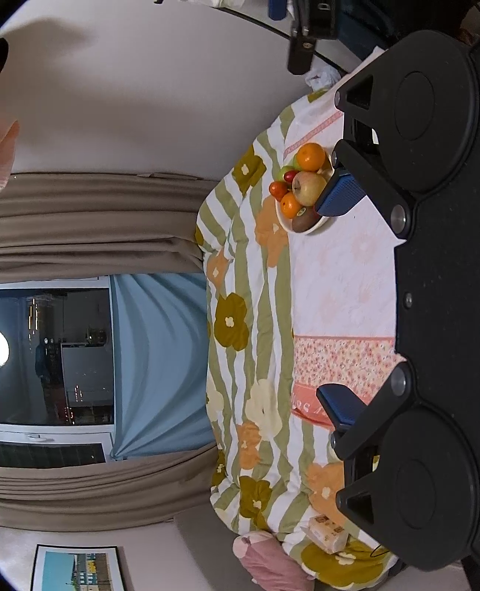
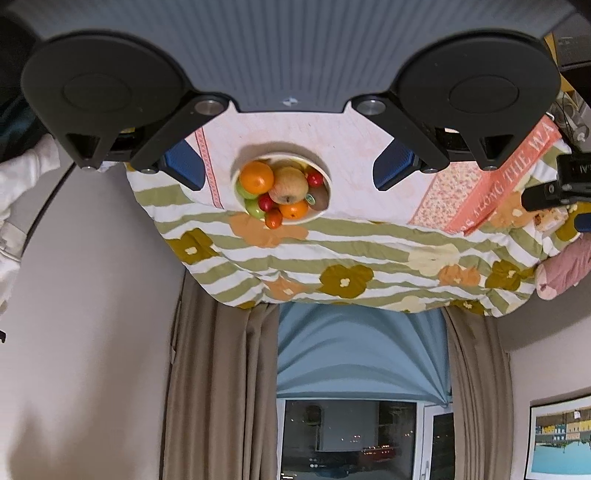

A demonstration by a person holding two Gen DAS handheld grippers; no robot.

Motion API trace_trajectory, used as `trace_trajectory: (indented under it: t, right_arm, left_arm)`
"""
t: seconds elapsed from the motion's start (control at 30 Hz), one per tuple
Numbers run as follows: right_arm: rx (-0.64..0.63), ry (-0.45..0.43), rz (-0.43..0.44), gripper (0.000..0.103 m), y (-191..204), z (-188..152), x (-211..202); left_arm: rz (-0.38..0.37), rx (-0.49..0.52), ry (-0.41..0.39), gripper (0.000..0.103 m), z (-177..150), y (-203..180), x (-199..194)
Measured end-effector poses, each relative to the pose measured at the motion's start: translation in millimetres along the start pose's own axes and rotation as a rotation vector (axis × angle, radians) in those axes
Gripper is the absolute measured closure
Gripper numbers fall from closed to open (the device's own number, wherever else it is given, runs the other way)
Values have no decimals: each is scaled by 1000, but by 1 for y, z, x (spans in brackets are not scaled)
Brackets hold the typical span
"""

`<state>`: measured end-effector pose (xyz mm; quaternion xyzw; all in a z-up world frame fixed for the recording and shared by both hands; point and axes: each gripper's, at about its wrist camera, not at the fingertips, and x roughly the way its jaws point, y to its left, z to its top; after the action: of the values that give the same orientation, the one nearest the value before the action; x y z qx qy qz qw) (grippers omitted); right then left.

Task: Organize fruits

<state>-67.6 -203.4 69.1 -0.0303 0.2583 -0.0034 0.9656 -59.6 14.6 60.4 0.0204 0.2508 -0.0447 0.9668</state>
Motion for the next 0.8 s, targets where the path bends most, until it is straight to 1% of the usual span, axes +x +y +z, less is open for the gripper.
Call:
trace_trajectory:
  t: [0.27,0.63,0.8]
  right_arm:
    - [23,22,-2,0,-4,-9,3]
    - [24,34,-4,0,-3,-9,14]
    - [25,34,5,0,-1,-9,16]
  left_arm:
    - [-5,29,-4,1,-2,-8,1]
    - [5,3,15,1,-3,-4,6]
    - [8,6,16,1,-3,-4,6]
